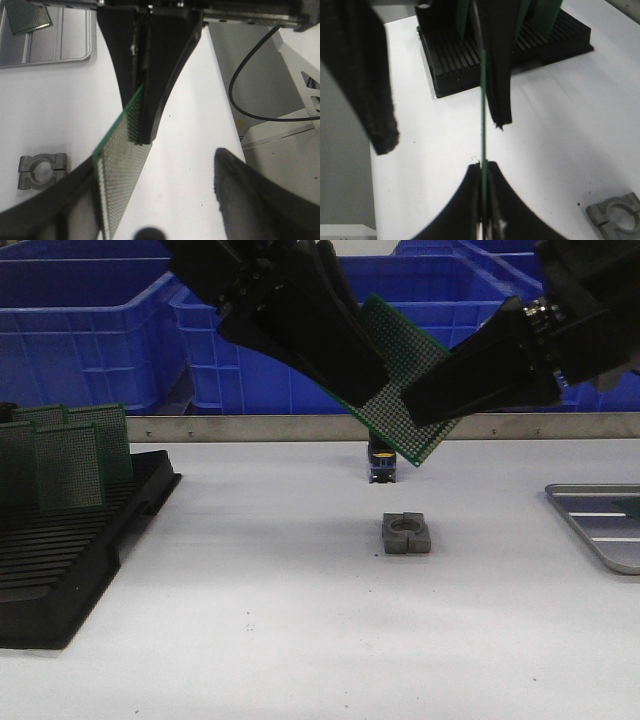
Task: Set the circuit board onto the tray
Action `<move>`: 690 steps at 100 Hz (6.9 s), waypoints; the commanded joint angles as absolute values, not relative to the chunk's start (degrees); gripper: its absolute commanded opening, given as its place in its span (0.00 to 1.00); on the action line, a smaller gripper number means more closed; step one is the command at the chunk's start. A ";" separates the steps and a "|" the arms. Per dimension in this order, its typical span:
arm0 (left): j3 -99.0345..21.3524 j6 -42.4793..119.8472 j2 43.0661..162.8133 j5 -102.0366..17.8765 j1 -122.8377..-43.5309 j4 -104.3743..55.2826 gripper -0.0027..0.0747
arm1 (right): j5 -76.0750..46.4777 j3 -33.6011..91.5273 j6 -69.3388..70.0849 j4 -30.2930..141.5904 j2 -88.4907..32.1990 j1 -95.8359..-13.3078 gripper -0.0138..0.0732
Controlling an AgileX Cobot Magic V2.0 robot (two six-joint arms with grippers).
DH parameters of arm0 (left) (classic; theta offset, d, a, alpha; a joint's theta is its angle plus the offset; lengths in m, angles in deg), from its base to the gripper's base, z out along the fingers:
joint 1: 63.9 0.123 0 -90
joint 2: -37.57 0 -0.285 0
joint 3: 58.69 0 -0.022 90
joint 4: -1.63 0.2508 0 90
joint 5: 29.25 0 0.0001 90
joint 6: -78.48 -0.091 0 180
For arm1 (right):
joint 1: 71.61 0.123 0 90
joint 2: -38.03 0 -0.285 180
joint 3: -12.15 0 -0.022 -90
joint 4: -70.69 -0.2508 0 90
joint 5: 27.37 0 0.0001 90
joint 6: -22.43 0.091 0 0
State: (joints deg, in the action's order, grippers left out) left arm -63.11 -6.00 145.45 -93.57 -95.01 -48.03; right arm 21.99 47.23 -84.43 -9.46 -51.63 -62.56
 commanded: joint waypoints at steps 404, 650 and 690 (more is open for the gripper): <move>-2.54 15.17 59.93 -45.36 -64.58 -59.22 0.01 | -19.88 78.93 -55.61 -6.36 27.78 -68.39 0.09; 19.86 74.33 43.44 -33.12 -65.22 -2.34 0.01 | -19.86 78.95 -55.61 -6.36 27.67 -68.39 0.09; 19.86 74.33 43.44 -33.12 -65.22 -2.34 0.01 | -19.86 78.95 -55.61 -6.36 27.67 -68.39 0.09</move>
